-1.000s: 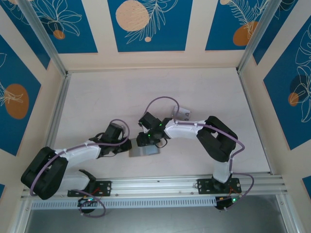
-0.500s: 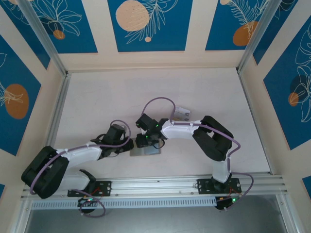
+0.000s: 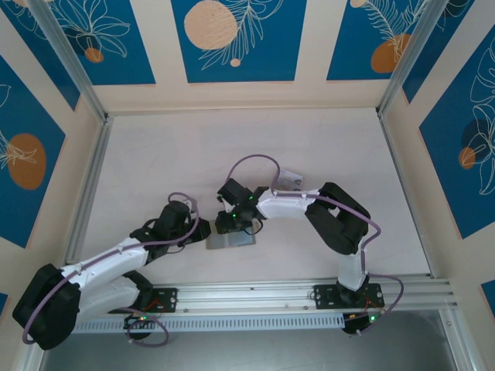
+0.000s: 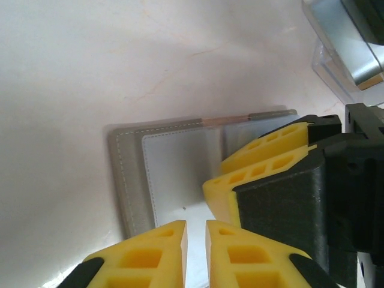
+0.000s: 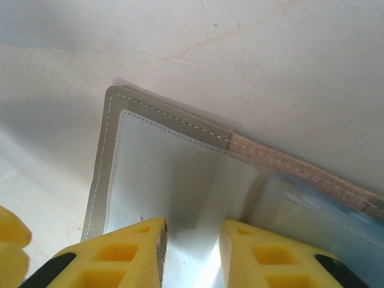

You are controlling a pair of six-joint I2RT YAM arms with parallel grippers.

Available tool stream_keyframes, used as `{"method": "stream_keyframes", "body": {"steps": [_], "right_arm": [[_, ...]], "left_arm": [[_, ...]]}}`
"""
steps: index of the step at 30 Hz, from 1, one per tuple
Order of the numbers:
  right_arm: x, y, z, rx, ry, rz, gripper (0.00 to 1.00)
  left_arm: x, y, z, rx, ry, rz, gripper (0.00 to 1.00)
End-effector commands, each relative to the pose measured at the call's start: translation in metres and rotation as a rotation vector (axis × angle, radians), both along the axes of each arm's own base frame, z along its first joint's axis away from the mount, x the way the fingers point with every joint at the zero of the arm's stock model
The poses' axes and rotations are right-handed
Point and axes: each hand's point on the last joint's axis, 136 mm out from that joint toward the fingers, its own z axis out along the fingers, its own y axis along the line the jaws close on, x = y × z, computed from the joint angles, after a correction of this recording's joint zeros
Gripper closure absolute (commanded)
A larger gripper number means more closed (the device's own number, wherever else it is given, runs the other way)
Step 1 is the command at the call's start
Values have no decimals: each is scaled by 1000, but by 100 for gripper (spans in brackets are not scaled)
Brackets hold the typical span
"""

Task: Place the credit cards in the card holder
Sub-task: Press the card holder at the bottom-center of the table.

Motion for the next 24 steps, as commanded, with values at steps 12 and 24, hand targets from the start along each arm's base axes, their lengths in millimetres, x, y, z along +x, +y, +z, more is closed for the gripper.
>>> {"method": "stream_keyframes", "body": {"steps": [12,24], "right_arm": [[0,-13,2,107,97,-47,65],[9,-29,5,57,56,-68,66]], "left_arm": [[8,-31,-21,-79,46,-57,91],[-4,-7,-56,140,95,-32,94]]}}
